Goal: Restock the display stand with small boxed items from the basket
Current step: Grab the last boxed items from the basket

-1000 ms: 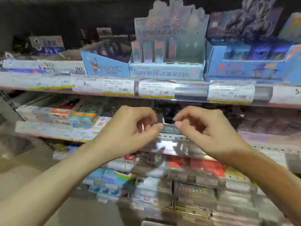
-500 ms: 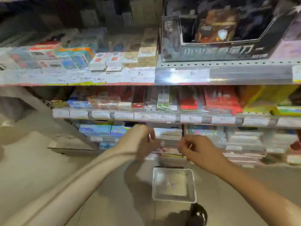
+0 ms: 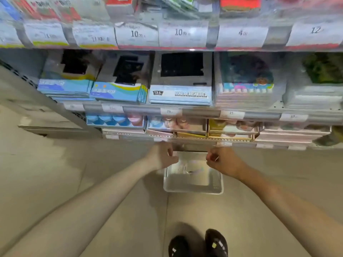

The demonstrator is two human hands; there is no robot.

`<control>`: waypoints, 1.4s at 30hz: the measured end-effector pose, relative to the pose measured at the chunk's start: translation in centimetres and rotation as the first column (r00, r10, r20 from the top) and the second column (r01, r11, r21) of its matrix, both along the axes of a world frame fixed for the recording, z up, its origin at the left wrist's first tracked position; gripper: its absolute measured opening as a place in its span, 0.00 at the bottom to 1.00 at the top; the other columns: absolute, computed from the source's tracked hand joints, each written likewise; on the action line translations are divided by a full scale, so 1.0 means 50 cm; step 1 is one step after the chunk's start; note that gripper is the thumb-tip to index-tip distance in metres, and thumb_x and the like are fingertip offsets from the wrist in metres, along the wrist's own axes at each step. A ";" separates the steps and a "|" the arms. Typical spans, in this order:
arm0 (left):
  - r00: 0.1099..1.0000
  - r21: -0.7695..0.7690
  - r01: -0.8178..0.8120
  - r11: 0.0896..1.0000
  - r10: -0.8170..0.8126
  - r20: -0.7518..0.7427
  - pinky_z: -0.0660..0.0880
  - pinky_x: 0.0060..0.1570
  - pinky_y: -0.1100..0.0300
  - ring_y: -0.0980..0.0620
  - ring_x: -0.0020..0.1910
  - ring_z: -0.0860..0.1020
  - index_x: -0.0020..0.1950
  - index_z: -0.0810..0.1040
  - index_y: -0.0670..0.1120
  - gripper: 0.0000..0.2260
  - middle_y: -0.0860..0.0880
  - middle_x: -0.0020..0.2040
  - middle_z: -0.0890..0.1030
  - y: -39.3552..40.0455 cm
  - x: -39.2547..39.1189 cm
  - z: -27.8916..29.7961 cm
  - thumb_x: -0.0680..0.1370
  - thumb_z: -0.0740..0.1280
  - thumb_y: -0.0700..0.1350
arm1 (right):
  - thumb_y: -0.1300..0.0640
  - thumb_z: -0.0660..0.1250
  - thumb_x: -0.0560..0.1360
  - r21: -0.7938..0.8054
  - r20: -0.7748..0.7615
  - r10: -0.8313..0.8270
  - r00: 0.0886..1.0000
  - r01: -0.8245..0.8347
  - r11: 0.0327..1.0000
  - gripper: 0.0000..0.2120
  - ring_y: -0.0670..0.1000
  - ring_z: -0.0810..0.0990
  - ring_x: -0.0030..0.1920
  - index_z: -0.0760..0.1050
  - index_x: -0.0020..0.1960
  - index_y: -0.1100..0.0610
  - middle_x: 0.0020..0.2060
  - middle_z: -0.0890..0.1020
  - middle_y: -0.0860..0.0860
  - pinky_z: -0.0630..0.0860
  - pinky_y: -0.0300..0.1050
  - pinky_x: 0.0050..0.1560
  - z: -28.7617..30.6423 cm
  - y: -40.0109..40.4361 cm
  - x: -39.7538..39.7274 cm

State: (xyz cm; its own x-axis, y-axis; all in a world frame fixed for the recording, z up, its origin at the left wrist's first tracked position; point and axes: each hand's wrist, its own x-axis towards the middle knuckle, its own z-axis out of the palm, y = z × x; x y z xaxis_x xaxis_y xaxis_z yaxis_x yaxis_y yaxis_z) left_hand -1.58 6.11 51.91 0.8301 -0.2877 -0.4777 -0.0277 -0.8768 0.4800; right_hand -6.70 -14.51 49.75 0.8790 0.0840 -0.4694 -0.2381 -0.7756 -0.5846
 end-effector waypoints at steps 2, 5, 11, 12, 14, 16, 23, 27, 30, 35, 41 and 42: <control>0.999 -0.009 -0.035 0.999 0.035 -0.030 0.69 0.37 0.62 0.50 0.40 0.75 0.34 0.76 0.46 0.06 0.46 0.37 0.77 -0.002 -0.005 -0.092 0.70 0.70 0.43 | 0.61 0.67 0.71 -0.012 -0.008 -0.001 1.000 0.001 1.000 0.06 0.53 0.79 0.44 0.79 0.47 0.60 0.43 0.82 0.54 0.77 0.47 0.51 -0.087 -0.008 0.002; 0.997 -0.011 -0.061 0.998 0.061 -0.052 0.70 0.40 0.61 0.49 0.40 0.74 0.32 0.70 0.49 0.11 0.48 0.37 0.75 -0.005 -0.010 -0.227 0.68 0.71 0.42 | 0.63 0.66 0.71 -0.027 -0.012 -0.019 1.000 0.019 0.999 0.08 0.50 0.77 0.43 0.80 0.49 0.59 0.42 0.79 0.51 0.75 0.43 0.50 -0.219 -0.022 0.006; 0.990 0.032 -0.091 0.995 0.094 -0.105 0.76 0.46 0.56 0.44 0.45 0.79 0.45 0.75 0.44 0.09 0.47 0.42 0.76 -0.019 -0.012 -0.499 0.68 0.71 0.43 | 0.63 0.65 0.71 -0.069 -0.005 -0.008 1.000 0.007 0.998 0.09 0.51 0.80 0.46 0.81 0.50 0.57 0.45 0.82 0.51 0.73 0.38 0.54 -0.485 -0.032 0.021; 0.989 0.041 -0.088 0.995 0.092 -0.113 0.75 0.47 0.56 0.45 0.46 0.78 0.46 0.76 0.44 0.10 0.47 0.43 0.76 -0.022 -0.009 -0.546 0.68 0.71 0.43 | 0.63 0.65 0.71 -0.084 -0.002 0.010 1.000 -0.010 0.996 0.09 0.53 0.80 0.47 0.81 0.49 0.57 0.46 0.84 0.52 0.74 0.42 0.56 -0.532 -0.031 0.027; 0.988 0.058 -0.081 0.995 0.088 -0.128 0.74 0.47 0.57 0.47 0.45 0.76 0.49 0.75 0.43 0.11 0.47 0.45 0.76 -0.030 -0.001 -0.640 0.69 0.71 0.44 | 0.61 0.64 0.71 -0.119 -0.021 0.040 0.999 -0.042 0.992 0.09 0.55 0.81 0.48 0.81 0.49 0.55 0.47 0.84 0.54 0.76 0.49 0.56 -0.620 -0.027 0.043; 0.991 0.073 -0.065 0.995 0.073 -0.115 0.71 0.43 0.59 0.49 0.44 0.74 0.48 0.74 0.43 0.10 0.46 0.47 0.76 -0.041 0.010 -0.725 0.71 0.70 0.44 | 0.60 0.64 0.71 -0.151 -0.048 0.066 0.997 -0.073 0.986 0.09 0.54 0.80 0.49 0.80 0.49 0.54 0.48 0.83 0.53 0.77 0.48 0.54 -0.700 -0.023 0.058; 0.997 0.153 -0.038 0.987 0.048 -0.058 0.75 0.46 0.56 0.42 0.53 0.78 0.57 0.74 0.36 0.17 0.39 0.56 0.78 -0.081 0.021 -0.966 0.73 0.68 0.46 | 0.61 0.64 0.71 -0.232 -0.123 0.262 0.957 -0.285 0.930 0.09 0.58 0.78 0.54 0.78 0.50 0.58 0.53 0.81 0.57 0.73 0.44 0.53 -0.917 -0.015 0.086; 1.000 0.335 0.013 0.942 -0.002 -0.032 0.74 0.55 0.53 0.42 0.59 0.75 0.62 0.69 0.36 0.25 0.39 0.61 0.73 -0.096 0.023 -1.045 0.76 0.65 0.55 | 0.55 0.65 0.72 -0.292 -0.119 0.389 0.913 -0.407 0.866 0.15 0.58 0.73 0.63 0.74 0.57 0.60 0.66 0.72 0.58 0.73 0.47 0.59 -0.982 -0.012 0.086; 1.000 0.391 0.015 0.920 -0.016 0.000 0.73 0.56 0.52 0.42 0.61 0.72 0.64 0.67 0.37 0.27 0.40 0.62 0.71 -0.102 0.030 -1.074 0.76 0.64 0.57 | 0.54 0.65 0.73 -0.339 -0.102 0.451 0.887 -0.457 0.822 0.14 0.58 0.72 0.63 0.73 0.55 0.61 0.64 0.72 0.58 0.72 0.47 0.57 -1.010 -0.008 0.088; 1.000 0.388 0.030 0.921 -0.030 -0.006 0.72 0.56 0.51 0.42 0.60 0.74 0.62 0.67 0.38 0.21 0.40 0.61 0.74 -0.109 0.039 -1.094 0.76 0.65 0.50 | 0.58 0.63 0.72 -0.392 -0.084 0.481 0.873 -0.472 0.790 0.12 0.59 0.75 0.58 0.73 0.54 0.61 0.59 0.76 0.59 0.72 0.48 0.54 -1.030 0.003 0.095; 0.982 0.426 0.178 0.887 -0.189 -0.016 0.73 0.52 0.55 0.42 0.56 0.74 0.61 0.67 0.35 0.15 0.39 0.58 0.73 -0.113 0.025 -1.103 0.77 0.58 0.41 | 0.60 0.54 0.78 -0.366 -0.040 0.414 0.910 -0.398 0.841 0.16 0.61 0.74 0.59 0.62 0.65 0.63 0.60 0.75 0.63 0.72 0.51 0.55 -1.031 0.011 0.086; 0.972 0.459 0.219 0.861 -0.235 -0.023 0.73 0.51 0.55 0.42 0.56 0.74 0.61 0.68 0.33 0.15 0.38 0.58 0.72 -0.112 0.021 -1.104 0.77 0.57 0.41 | 0.61 0.53 0.78 -0.367 -0.009 0.380 0.925 -0.356 0.859 0.16 0.61 0.75 0.58 0.61 0.65 0.63 0.59 0.75 0.63 0.72 0.51 0.54 -1.027 0.011 0.088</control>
